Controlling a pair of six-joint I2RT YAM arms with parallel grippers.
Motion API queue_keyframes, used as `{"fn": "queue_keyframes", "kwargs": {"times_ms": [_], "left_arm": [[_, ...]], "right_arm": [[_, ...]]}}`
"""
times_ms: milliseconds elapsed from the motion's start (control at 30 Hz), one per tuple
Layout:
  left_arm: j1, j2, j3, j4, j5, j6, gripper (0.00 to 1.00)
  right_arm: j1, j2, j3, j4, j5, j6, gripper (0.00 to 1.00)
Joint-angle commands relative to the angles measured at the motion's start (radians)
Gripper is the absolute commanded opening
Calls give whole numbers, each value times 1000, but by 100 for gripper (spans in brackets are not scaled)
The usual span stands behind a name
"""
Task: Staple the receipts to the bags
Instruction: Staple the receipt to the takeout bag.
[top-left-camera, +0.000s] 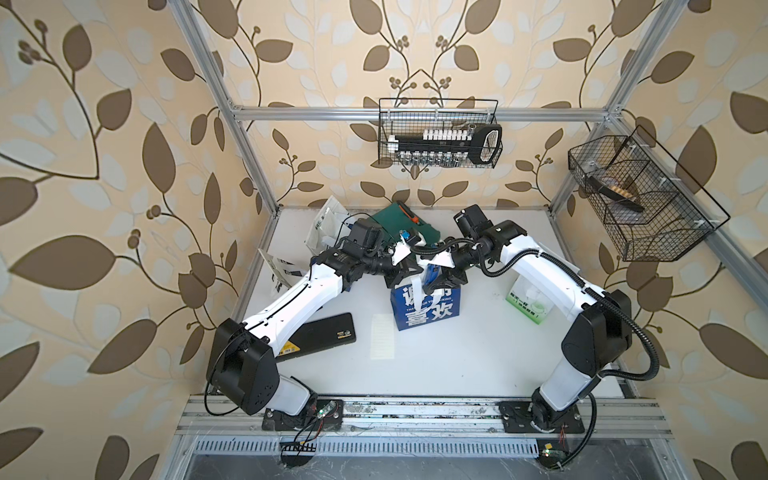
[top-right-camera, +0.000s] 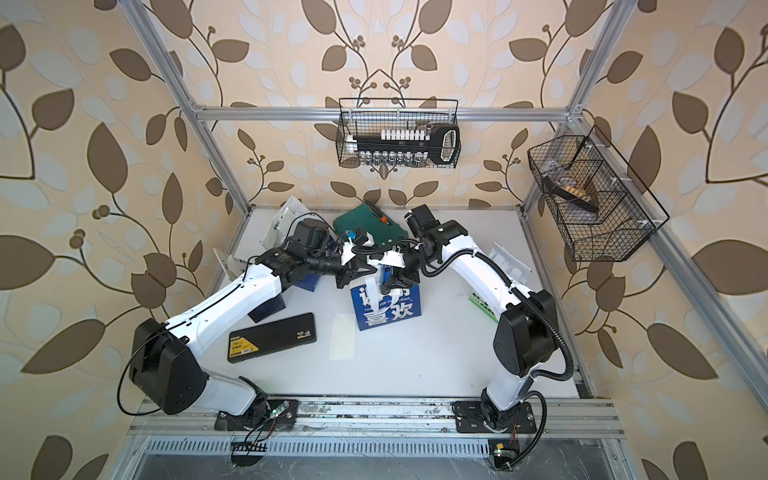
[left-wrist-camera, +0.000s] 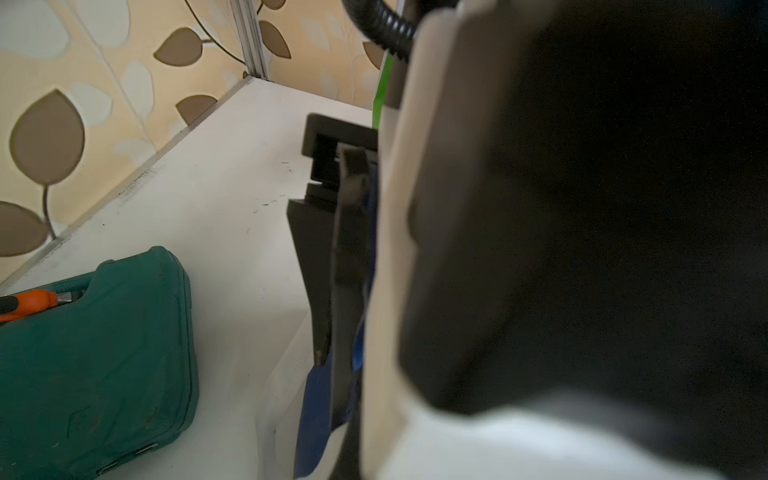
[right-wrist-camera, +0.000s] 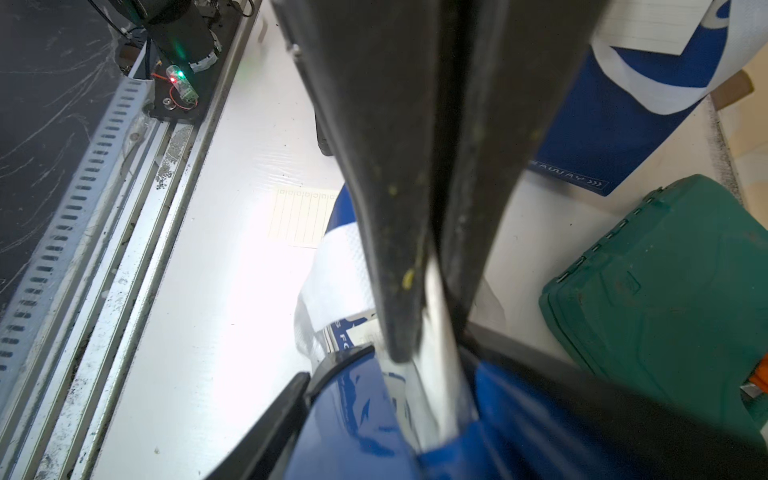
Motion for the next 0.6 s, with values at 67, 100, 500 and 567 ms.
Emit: {"fn": "queue_keyframes", "kwargs": {"times_ms": [67, 100, 500, 567], "left_arm": [[-28, -21, 63, 117, 53, 10, 0], [-28, -22, 62, 119, 51, 7, 0], [-28, -34, 36, 150, 28, -31, 0], [-28, -37, 27, 167, 21, -43, 0]], "right_arm": [[51, 33, -17, 44, -85, 46, 49], [52, 32, -16, 49, -104, 54, 32], [36, -63, -102, 299, -124, 249, 24], [33, -103, -137, 328, -108, 250, 35]]}}
